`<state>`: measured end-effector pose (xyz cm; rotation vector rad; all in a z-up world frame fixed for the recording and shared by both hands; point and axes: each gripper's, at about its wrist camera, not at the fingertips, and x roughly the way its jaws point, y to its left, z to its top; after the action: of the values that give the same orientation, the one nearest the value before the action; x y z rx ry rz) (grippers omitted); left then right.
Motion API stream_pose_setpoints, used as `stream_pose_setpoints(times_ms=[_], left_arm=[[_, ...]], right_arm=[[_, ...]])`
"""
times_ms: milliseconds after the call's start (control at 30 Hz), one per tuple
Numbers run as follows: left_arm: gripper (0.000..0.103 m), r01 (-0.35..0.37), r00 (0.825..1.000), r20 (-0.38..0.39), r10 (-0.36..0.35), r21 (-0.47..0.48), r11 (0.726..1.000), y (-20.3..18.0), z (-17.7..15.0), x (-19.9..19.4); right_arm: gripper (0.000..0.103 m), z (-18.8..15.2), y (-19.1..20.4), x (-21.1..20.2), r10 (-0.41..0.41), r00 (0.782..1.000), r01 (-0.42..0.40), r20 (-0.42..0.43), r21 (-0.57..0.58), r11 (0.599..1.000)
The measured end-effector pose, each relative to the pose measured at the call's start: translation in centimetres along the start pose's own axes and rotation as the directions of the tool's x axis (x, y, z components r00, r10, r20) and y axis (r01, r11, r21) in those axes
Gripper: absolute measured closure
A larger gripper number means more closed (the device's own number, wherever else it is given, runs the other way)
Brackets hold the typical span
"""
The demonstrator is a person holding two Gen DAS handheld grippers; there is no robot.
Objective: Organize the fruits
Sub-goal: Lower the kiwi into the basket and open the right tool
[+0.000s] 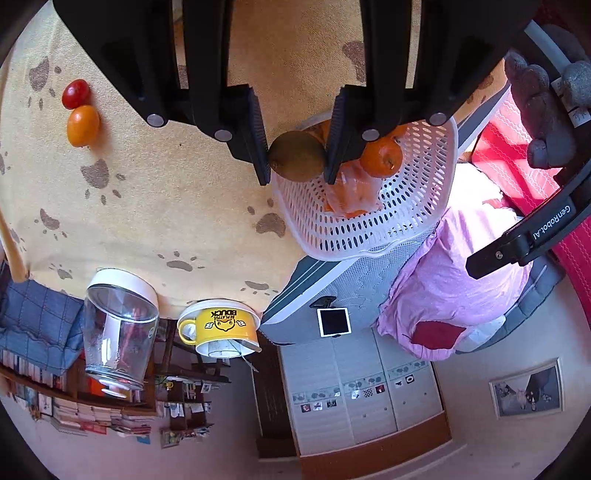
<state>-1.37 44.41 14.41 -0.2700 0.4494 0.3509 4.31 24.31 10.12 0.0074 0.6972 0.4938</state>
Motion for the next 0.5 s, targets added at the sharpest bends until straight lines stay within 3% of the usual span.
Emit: stream_pose_setpoints(times_ms=[200,333,500], left_arm=[[0.018,0.009,1.0,-0.005,-0.009,-0.008,1.0,0.1,0.0,0.0],[0.018,0.013,1.0,-0.006,-0.013,-0.008,1.0,0.2,0.0,0.0],[0.018,0.016,1.0,-0.009,-0.016,-0.003,1.0,-0.1,0.0,-0.1]], right_arm=[[0.072,0.4,2.1,1.6,0.056,0.998,-0.057,-0.005,-0.027,0.998],[0.061,0.1,1.9,1.5,0.062,0.998,-0.062,-0.006,-0.012,0.998],[0.061,-0.7,-0.1,1.0,0.049,0.999,-0.048,-0.003,0.053,0.997]])
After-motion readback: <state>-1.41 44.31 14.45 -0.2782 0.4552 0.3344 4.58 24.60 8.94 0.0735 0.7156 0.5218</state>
